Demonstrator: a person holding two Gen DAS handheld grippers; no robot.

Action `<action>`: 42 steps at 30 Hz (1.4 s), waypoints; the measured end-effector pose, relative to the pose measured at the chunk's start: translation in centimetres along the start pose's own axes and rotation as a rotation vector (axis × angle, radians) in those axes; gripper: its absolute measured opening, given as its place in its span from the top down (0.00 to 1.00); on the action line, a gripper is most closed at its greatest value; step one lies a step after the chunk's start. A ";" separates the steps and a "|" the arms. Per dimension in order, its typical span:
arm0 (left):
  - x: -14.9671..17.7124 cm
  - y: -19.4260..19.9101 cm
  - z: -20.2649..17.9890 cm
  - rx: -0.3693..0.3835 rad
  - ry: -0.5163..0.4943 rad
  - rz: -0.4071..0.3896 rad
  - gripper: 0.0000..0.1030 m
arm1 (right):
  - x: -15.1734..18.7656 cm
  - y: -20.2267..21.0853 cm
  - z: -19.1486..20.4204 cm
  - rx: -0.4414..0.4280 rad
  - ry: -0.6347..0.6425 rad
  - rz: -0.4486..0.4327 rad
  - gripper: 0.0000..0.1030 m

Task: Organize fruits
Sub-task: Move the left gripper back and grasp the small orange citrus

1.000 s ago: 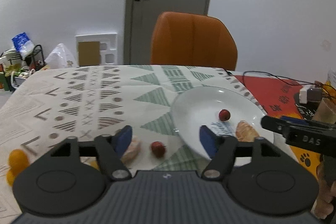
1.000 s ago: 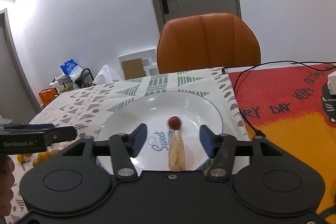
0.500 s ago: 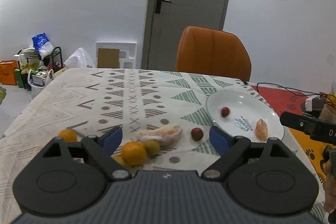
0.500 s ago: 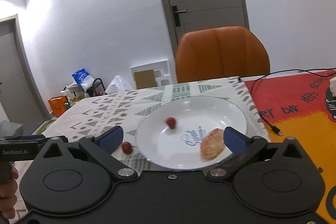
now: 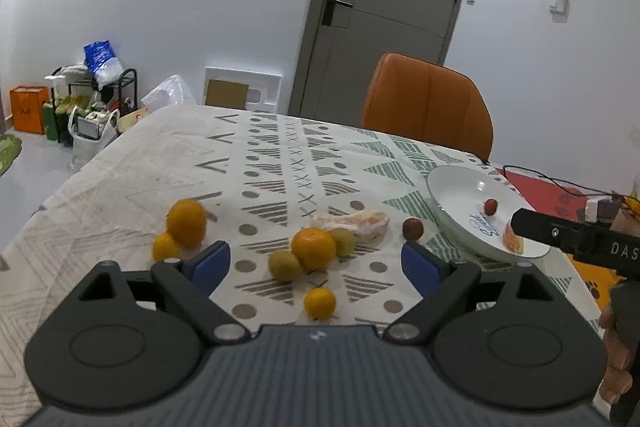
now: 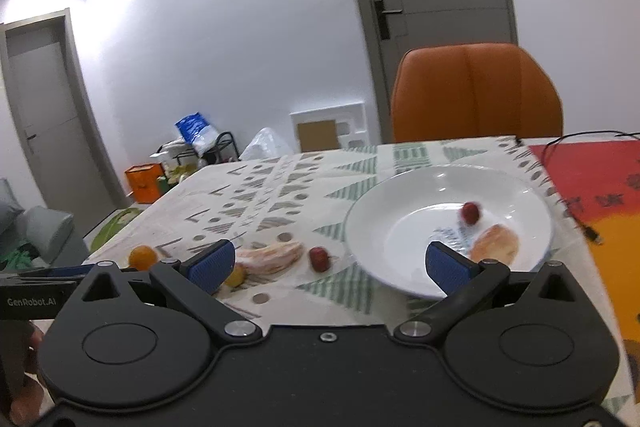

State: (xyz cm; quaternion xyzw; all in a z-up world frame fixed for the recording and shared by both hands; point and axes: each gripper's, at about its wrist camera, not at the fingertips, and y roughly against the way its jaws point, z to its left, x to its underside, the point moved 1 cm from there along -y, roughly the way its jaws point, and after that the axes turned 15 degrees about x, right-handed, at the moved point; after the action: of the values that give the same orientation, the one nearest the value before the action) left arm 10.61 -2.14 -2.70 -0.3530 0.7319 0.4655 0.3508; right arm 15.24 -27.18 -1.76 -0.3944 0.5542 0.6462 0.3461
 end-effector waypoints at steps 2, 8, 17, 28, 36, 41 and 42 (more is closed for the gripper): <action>0.2 0.1 0.4 -0.005 0.006 -0.003 0.11 | 0.2 -0.2 0.6 -0.008 0.010 0.012 0.00; 0.7 0.2 1.2 -0.004 0.021 -0.001 0.12 | 0.5 -0.9 1.5 -0.068 -0.006 0.059 0.00; 2.0 -1.2 2.6 0.014 0.078 0.031 0.23 | 1.2 -1.5 2.9 -0.050 0.066 0.069 0.00; 2.5 -3.6 2.4 0.063 0.108 0.082 0.49 | 2.0 -3.2 3.7 -0.058 0.099 0.108 0.16; 2.8 -5.4 2.3 0.059 0.102 0.125 0.78 | 2.2 -4.6 4.1 -0.087 0.098 0.138 0.27; 2.1 -4.9 3.0 0.044 0.121 0.105 0.79 | 2.2 -5.4 4.8 -0.113 0.113 0.154 0.39; 2.0 -4.8 3.1 0.042 0.122 0.103 0.79 | 2.2 -5.5 4.9 -0.115 0.113 0.157 0.40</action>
State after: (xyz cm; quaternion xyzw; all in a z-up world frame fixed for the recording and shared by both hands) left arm 14.21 -1.14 -7.48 -0.3351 0.7787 0.4452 0.2884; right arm 18.52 -21.55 -5.85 -0.4048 0.5640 0.6788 0.2392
